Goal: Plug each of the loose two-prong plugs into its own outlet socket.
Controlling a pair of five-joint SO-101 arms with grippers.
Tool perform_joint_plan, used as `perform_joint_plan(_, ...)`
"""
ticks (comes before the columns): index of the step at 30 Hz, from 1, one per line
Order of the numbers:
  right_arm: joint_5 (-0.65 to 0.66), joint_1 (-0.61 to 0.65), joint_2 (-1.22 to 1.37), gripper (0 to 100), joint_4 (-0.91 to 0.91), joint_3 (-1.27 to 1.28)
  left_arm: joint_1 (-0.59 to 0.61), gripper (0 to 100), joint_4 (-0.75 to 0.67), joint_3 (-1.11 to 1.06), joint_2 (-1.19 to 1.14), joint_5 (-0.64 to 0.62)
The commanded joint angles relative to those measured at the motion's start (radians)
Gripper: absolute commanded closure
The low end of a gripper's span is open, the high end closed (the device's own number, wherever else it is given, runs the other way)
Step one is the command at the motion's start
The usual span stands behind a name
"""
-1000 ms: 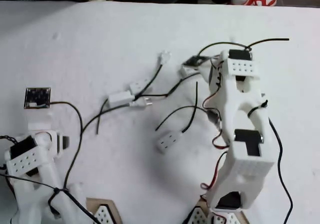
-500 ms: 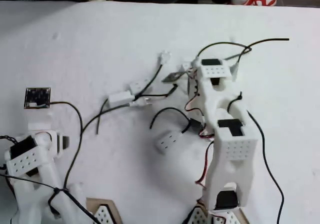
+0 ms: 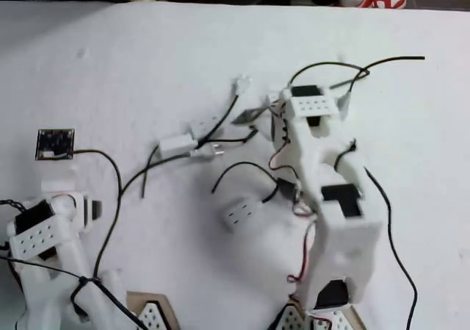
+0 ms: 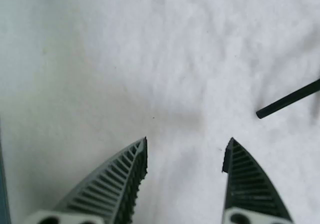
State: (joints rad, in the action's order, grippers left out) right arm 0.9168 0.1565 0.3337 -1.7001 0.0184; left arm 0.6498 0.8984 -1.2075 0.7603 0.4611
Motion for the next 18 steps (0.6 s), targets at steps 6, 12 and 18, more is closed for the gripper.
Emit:
perform_joint_plan(6,-0.353,-0.016,-0.593,98.1,-0.01,0.279,0.002,75,-0.014,0.005,0.015,-0.002)
perform_joint_plan(12,-0.583,0.124,-0.908,98.1,0.058,0.488,0.002,75,-0.014,0.005,0.015,-0.002)
perform_joint_plan(18,-0.781,0.283,-1.201,98.1,0.298,0.7,0.002,75,-0.014,0.005,0.015,-0.002)
